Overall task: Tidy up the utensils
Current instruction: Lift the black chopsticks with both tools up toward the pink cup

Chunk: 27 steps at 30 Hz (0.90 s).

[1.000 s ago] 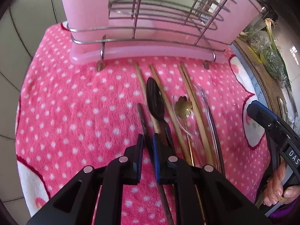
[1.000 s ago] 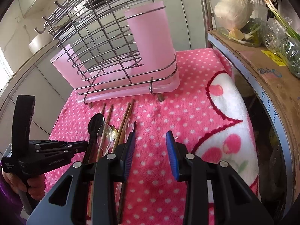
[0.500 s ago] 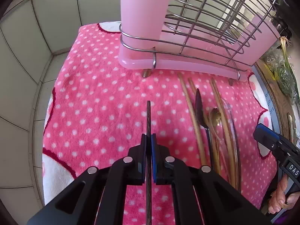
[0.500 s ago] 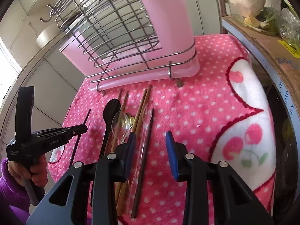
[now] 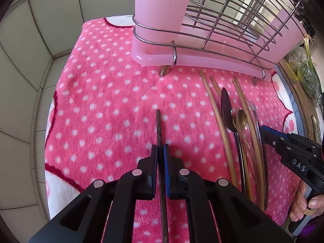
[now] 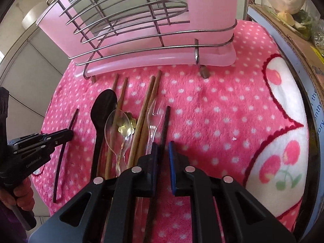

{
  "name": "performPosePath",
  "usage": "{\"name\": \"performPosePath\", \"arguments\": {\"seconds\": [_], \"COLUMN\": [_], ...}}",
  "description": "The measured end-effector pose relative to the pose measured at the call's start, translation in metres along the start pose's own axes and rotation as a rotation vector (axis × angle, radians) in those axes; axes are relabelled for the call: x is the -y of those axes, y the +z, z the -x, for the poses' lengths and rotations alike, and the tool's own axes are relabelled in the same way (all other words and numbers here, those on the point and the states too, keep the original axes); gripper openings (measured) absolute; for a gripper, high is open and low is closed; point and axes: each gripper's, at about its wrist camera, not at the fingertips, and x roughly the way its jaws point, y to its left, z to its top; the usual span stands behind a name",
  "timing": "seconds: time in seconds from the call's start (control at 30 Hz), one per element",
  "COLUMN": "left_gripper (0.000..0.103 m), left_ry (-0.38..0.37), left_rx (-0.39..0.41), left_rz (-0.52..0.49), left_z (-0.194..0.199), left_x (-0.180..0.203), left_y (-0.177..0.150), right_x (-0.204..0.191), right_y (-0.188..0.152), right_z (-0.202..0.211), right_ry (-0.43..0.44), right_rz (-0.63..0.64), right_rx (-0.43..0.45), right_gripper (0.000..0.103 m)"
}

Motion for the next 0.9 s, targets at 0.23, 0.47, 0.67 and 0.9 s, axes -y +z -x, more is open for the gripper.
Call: {"name": "performPosePath", "arguments": {"seconds": [0.23,0.47,0.67,0.9], "left_gripper": [0.004,0.006,0.007,0.005], "left_ry": [-0.021,-0.030,-0.050,-0.021], "left_rx": [-0.001,-0.060,-0.175,-0.198], "left_rz": [0.016,0.015,-0.013,-0.048], "left_z": [-0.004,-0.008,-0.018,-0.023], "left_x": [0.003,0.001,0.001,0.007], "left_y": [0.009,0.018,0.041,0.056], "right_x": [0.008,0.040,0.044,0.051], "right_y": [0.000,-0.004,0.005,0.008], "right_z": [0.009,0.014,0.011,0.003], "right_ry": [-0.047,-0.034,0.030,0.070], "right_rz": [-0.032,-0.099,-0.092,-0.148], "right_rx": [0.020,-0.037,-0.117,-0.129], "right_gripper": [0.005,0.006,0.008,0.005]}}
